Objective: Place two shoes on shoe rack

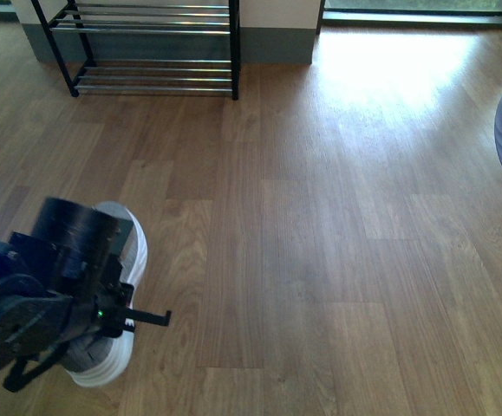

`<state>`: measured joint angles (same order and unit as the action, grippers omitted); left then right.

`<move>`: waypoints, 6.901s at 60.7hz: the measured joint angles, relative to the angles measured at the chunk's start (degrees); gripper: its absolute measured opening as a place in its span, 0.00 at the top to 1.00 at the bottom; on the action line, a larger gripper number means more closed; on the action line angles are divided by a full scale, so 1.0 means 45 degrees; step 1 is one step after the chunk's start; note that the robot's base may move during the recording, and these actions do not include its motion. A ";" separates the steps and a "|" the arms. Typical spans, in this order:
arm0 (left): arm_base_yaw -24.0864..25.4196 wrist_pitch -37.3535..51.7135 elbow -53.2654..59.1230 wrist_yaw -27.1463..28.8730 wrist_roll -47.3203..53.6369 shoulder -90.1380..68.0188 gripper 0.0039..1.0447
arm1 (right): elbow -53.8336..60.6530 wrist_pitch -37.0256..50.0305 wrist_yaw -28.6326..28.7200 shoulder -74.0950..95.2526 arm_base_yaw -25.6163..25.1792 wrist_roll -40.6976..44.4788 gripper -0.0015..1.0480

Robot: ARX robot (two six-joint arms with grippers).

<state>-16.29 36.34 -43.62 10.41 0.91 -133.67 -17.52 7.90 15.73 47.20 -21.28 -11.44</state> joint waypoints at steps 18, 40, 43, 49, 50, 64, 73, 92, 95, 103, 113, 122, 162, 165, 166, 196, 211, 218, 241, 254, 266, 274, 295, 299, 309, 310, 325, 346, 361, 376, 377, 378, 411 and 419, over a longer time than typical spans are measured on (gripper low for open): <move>0.0554 -0.2331 0.3594 -0.0097 0.1948 0.7616 0.99 | 0.0000 -0.0005 0.0000 0.0000 0.0000 0.0000 0.99; -0.0933 -0.9719 0.4566 0.2375 0.1729 1.9720 0.99 | 0.0000 0.0000 0.0000 0.0000 0.0000 0.0000 0.99; -0.1054 -0.9986 0.4648 0.2550 0.1671 2.0390 0.99 | 0.0000 0.0000 0.0000 0.0000 0.0000 0.0000 0.99; -0.1093 -0.9996 0.4658 0.2730 0.1583 2.0696 0.99 | 0.0000 0.0000 0.0000 0.0000 0.0000 -0.0005 0.99; -0.1093 -0.9996 0.4658 0.2739 0.1583 2.0696 0.99 | 0.0000 0.0000 0.0000 0.0000 0.0000 0.0000 0.99; -0.1117 -1.0074 0.4731 0.2652 0.1462 2.0652 0.99 | 0.0005 -0.0005 0.0019 -0.0005 0.0000 0.0000 0.99; -0.1132 -1.0078 0.4736 0.2599 0.1462 2.0648 0.99 | 0.0015 -0.0005 0.0015 -0.0005 0.0000 0.0000 0.99; -0.1132 -1.0078 0.4741 0.2647 0.1462 2.0643 0.99 | 0.0015 -0.0005 0.0034 0.0000 0.0000 -0.0005 0.99; -0.1132 -1.0078 0.4741 0.2647 0.1462 2.0643 0.99 | 0.0015 -0.0005 0.0039 -0.0005 0.0000 -0.0005 0.99; -0.1132 -1.0078 0.4741 0.2642 0.1467 2.0643 0.99 | 0.0015 -0.0005 0.0024 0.0000 0.0000 0.0000 0.99; -0.1132 -1.0078 0.4741 0.2647 0.1462 2.0643 0.99 | 0.0015 -0.0005 0.0029 -0.0005 0.0000 -0.0005 0.99; -0.1146 -1.0078 0.4741 0.2506 0.1462 2.0638 0.99 | 0.0015 -0.0010 -0.0068 0.0015 -0.0005 0.0000 0.99; -0.1132 -1.0078 0.4750 0.2652 0.1462 2.0643 0.99 | 0.0029 -0.0010 -0.0005 0.0000 0.0000 -0.0034 0.99; -0.1127 -1.0078 0.4750 0.2652 0.1462 2.0643 0.99 | 0.0029 -0.0010 0.0000 0.0005 0.0000 -0.0039 0.99; -0.1127 -1.0078 0.4750 0.2647 0.1462 2.0643 0.99 | 0.0029 -0.0010 0.0000 0.0005 0.0000 -0.0039 0.99; -0.1127 -1.0078 0.4750 0.2681 0.1457 2.0643 0.99 | 0.0029 -0.0010 0.0073 -0.0005 0.0029 -0.0039 0.99; -0.1127 -1.0078 0.4750 0.2657 0.1462 2.0638 0.99 | 0.0029 -0.0010 0.0019 0.0000 0.0029 -0.0039 0.99; -0.1127 -1.0078 0.4750 0.2667 0.1457 2.0623 0.99 | 0.0029 -0.0010 0.0039 0.0005 0.0029 -0.0039 0.99; -0.1127 -1.0078 0.4750 0.2642 0.1457 2.0623 0.99 | 0.0034 -0.0010 0.0034 0.0015 0.0029 -0.0044 0.99; -0.1127 -1.0078 0.4755 0.2637 0.1457 2.0618 0.99 | 0.0039 -0.0010 0.0024 0.0019 0.0029 -0.0044 0.99; -0.1127 -1.0078 0.4755 0.2642 0.1457 2.0623 0.99 | 0.0039 -0.0010 0.0029 0.0019 0.0029 -0.0044 0.99; -0.1132 -1.0078 0.4755 0.2647 0.1457 2.0623 0.99 | 0.0039 -0.0010 0.0034 0.0019 0.0029 -0.0044 0.99; -0.1127 -1.0078 0.4755 0.2647 0.1457 2.0623 0.99 | 0.0039 -0.0015 0.0029 0.0019 0.0029 -0.0044 0.99; -0.1132 -1.0078 0.4755 0.2647 0.1457 2.0623 0.99 | 0.0039 -0.0015 0.0034 0.0015 0.0029 -0.0044 0.99; -0.1132 -1.0078 0.4755 0.2652 0.1457 2.0618 0.99 | 0.0039 -0.0010 0.0034 0.0019 0.0029 -0.0044 0.99; -0.1132 -1.0078 0.4755 0.2652 0.1457 2.0623 0.99 | 0.0039 -0.0010 0.0029 0.0015 0.0029 -0.0044 0.99; -0.1132 -1.0078 0.4755 0.2657 0.1457 2.0623 0.99 | 0.0034 -0.0010 0.0034 0.0015 0.0029 -0.0044 0.99; -0.1132 -1.0078 0.4755 0.2667 0.1457 2.0623 0.99 | 0.0092 0.2900 0.0486 0.0899 0.0651 0.0491 0.99; -0.1132 -1.0078 0.4755 0.2657 0.1457 2.0623 0.99 | -0.2851 0.2589 -0.1749 0.5139 0.3279 -0.1001 0.99; -0.1132 -1.0078 0.4755 0.2652 0.1457 2.0623 0.99 | -0.6552 0.2283 -0.3657 1.0394 0.5100 -0.2880 0.99; -0.1132 -1.0078 0.4755 0.2652 0.1457 2.0623 0.99 | -0.6805 0.2259 -0.3789 1.0768 0.5178 -0.2997 0.99; -0.1132 -1.0078 0.4755 0.2652 0.1457 2.0623 0.99 | -0.6985 0.2239 -0.3895 1.1035 0.5231 -0.3094 0.99; -0.1132 -1.0078 0.4755 0.2652 0.1457 2.0623 0.99 | -1.3085 0.2395 -0.5557 1.8481 0.4775 -0.5527 0.99; -0.1132 -1.0078 0.4755 0.2652 0.1457 2.0623 0.99 | -1.3702 0.2822 -0.5649 1.9200 0.4439 -0.5537 0.99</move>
<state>-21.39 -9.02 -22.22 22.35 7.46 -40.86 -79.18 20.60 -9.69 133.60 -1.30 -36.36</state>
